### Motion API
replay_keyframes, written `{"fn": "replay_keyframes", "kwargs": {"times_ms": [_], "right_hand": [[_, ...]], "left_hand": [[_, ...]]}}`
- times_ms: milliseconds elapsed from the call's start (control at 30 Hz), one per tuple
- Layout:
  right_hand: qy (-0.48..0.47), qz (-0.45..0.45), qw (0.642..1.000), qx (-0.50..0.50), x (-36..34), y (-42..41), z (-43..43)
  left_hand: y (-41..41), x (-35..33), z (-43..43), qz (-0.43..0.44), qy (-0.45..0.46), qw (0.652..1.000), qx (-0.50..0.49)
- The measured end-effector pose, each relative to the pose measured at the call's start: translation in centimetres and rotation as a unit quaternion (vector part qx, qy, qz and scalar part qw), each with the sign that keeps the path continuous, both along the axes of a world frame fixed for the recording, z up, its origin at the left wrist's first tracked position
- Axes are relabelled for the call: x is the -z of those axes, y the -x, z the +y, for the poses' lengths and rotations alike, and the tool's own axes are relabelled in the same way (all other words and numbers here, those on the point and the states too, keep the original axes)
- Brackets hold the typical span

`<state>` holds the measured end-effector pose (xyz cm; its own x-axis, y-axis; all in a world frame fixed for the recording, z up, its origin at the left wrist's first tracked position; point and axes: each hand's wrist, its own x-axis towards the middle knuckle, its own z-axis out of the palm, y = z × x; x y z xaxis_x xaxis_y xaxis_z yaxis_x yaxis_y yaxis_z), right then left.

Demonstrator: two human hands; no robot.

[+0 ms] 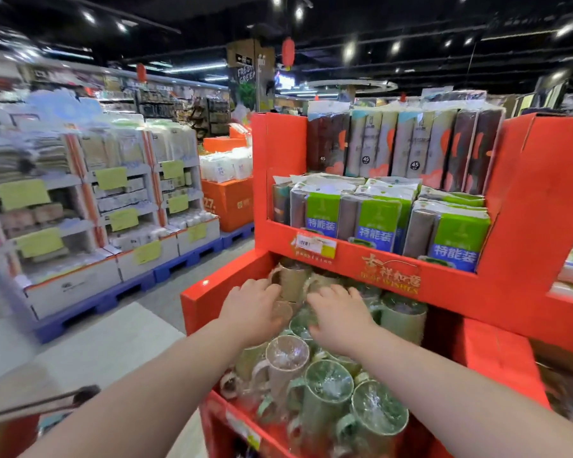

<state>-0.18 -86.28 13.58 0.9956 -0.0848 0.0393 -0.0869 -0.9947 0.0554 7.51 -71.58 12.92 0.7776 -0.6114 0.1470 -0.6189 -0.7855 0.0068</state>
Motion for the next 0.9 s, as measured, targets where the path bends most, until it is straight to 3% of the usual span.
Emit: {"fn": "replay_keyframes", "kwargs": {"times_ms": [300, 567, 900], "right_hand": [[-0.025, 0.095, 0.993, -0.063, 8.4, 3.6, 12.8], [-0.041, 0.141, 0.978, -0.148, 10.4, 7.5, 27.2], [-0.053, 0.086, 0.967, -0.235, 7.9, 5.1, 38.8]], "left_hand": [[5.4, -0.2, 15.2, 0.007, 0.025, 0.996, -0.089], [13.2, 4.1, 31.9, 0.054, -0.005, 0.977, -0.204], [18.8, 10.5, 42.1, 0.139, -0.041, 0.941, -0.306]]}}
